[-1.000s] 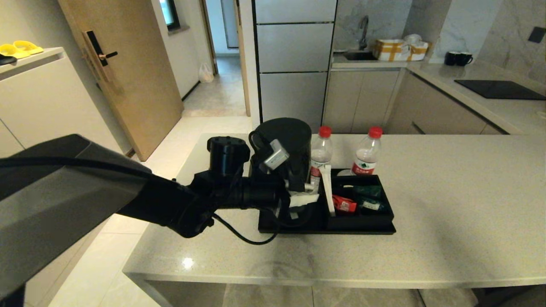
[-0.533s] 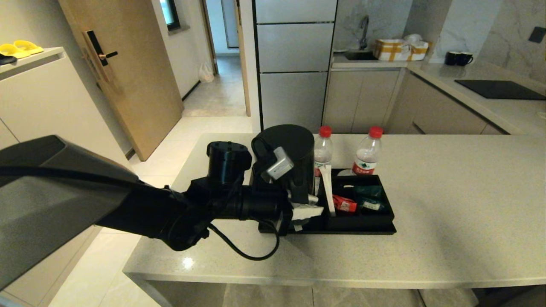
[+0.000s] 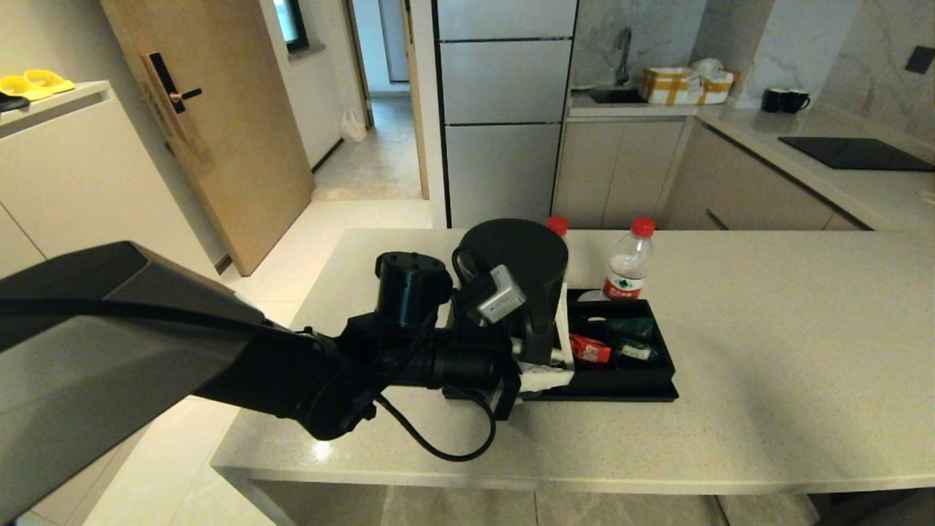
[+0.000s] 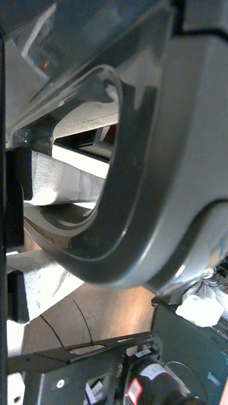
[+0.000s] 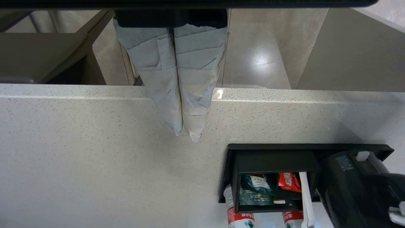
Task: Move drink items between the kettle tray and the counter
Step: Return the kettle to its original position
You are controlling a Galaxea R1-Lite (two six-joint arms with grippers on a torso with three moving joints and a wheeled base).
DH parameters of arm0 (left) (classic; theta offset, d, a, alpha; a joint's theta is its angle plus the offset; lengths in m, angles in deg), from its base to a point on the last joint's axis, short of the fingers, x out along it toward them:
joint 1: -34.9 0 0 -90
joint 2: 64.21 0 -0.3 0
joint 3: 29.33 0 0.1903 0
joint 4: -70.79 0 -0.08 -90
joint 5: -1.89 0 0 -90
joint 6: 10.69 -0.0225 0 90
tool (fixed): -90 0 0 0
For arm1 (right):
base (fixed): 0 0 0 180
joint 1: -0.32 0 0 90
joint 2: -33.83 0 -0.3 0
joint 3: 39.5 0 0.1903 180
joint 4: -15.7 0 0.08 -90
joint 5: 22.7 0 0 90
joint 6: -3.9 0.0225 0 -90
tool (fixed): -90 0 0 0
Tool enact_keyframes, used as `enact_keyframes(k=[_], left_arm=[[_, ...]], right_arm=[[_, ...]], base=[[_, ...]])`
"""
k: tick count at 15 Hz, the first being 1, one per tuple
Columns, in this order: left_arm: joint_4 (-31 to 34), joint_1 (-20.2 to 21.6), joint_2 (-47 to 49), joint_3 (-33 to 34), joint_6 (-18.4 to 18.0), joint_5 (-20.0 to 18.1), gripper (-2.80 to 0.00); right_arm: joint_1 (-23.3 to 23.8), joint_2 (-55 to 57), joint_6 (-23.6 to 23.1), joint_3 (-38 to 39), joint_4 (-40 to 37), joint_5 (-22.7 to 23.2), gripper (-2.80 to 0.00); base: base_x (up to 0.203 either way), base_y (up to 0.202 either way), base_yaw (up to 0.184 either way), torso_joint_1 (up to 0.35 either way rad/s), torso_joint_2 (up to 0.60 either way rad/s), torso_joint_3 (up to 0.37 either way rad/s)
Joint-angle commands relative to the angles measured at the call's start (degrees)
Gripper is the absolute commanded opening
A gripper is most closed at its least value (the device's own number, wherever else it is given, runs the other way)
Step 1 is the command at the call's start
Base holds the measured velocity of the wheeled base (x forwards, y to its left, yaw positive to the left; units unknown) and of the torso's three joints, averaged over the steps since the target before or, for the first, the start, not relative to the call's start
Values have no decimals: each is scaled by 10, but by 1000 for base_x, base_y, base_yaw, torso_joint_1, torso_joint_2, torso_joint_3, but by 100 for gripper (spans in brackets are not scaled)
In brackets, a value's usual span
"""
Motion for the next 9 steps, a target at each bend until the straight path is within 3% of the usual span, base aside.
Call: enact_keyframes(k=[1, 9], left_arm=[[-1, 19, 26, 4, -21, -3, -280], [15, 51, 50, -30, -30, -5, -280]], right_arm=[[0, -1, 0, 0, 0, 0, -280], [0, -1, 0, -1, 0, 0, -280]], base=[[0, 0, 0, 0, 0, 0], [0, 0, 0, 0, 0, 0]])
